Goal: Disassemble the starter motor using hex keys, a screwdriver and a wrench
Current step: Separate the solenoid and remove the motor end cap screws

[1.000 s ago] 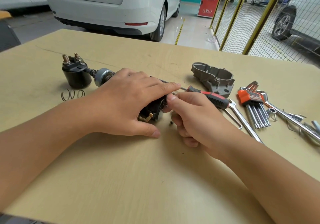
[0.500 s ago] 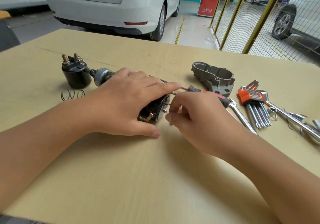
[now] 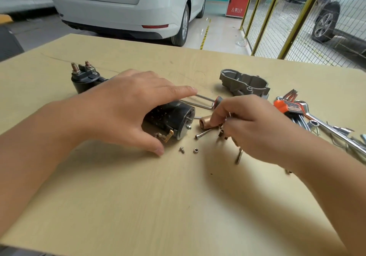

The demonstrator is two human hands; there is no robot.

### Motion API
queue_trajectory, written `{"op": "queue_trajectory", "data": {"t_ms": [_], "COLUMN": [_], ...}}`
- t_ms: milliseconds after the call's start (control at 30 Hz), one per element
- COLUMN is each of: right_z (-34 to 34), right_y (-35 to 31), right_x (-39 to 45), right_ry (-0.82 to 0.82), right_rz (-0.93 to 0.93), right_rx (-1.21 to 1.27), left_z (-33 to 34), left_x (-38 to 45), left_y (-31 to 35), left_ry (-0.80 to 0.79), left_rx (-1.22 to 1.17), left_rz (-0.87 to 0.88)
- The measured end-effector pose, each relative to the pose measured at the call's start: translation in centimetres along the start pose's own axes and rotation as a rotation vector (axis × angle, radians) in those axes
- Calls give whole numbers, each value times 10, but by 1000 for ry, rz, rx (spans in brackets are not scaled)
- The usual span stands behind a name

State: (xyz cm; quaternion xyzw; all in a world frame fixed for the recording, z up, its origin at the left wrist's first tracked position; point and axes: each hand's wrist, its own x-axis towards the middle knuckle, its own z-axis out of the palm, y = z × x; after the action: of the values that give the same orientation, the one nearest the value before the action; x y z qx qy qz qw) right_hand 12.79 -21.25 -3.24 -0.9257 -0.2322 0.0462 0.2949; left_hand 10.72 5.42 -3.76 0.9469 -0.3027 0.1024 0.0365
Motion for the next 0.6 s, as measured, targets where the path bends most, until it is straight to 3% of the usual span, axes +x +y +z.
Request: {"op": "queue_trajectory", "data": {"t_ms": [167, 267, 400, 600], "right_z": [5, 9, 13, 22], "right_y": [4, 4, 7, 17], "right_x": [1, 1, 4, 10], "right_ry": [138, 245, 330, 287], "right_rz": [16, -57, -135, -53], "right_rx": [273, 437, 450, 796], "left_z": [1, 5, 13, 14], "left_x": [1, 3, 10, 5], "left_y": [3, 11, 23, 20], "left_ry": [-102, -44, 11, 129], "left_rx": [46, 161, 235, 121], "left_rz": [-91, -140, -218, -196]}}
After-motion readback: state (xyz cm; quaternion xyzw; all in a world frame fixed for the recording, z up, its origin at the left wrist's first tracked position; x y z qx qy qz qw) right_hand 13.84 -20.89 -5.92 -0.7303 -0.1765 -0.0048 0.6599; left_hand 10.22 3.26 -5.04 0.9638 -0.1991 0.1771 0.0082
